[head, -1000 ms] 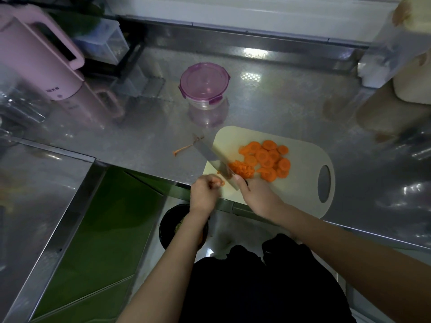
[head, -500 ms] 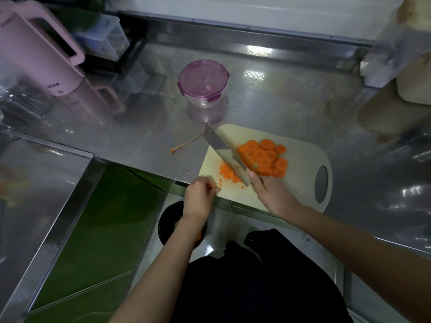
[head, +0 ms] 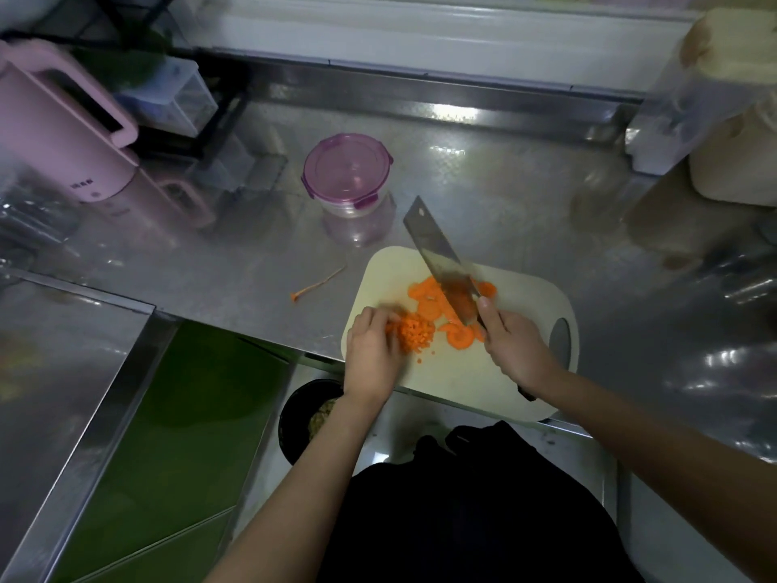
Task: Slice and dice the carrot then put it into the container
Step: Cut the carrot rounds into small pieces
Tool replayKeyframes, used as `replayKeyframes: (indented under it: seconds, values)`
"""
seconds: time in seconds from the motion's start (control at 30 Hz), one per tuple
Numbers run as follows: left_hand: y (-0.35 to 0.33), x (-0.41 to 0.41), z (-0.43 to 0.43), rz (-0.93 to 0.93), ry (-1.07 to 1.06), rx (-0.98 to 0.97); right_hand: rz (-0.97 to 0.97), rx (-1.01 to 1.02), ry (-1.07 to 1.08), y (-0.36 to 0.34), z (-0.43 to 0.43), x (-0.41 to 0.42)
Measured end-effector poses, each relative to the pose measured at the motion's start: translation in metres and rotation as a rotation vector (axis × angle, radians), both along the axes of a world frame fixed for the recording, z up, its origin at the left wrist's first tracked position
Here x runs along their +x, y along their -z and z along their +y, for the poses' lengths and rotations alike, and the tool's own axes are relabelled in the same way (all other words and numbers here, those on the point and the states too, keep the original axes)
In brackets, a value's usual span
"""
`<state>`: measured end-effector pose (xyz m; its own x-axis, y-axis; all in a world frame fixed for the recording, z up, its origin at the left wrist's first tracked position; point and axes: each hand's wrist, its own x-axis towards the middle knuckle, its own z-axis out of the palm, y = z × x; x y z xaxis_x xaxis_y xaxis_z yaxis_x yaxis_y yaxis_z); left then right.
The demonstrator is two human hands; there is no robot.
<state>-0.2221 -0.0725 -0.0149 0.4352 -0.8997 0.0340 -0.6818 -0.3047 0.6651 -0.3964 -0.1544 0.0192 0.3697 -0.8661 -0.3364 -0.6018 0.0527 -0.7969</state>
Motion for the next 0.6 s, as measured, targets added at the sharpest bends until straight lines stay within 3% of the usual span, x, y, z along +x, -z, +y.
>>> replayKeyframes:
  seconds: [0.27, 0.47, 0.6]
  values:
    - [-0.012, -0.013, -0.051, -0.066, 0.149, 0.209, -0.029, 0.021, 0.051, -0.003, -0.023, 0.001]
    - [-0.013, -0.018, -0.08, -0.168, 0.418, 0.456, -0.015, 0.015, 0.059, -0.001, -0.034, -0.003]
    - [-0.008, -0.02, -0.085, -0.148, 0.393, 0.496, -0.022, 0.021, 0.05, 0.003, -0.036, -0.008]
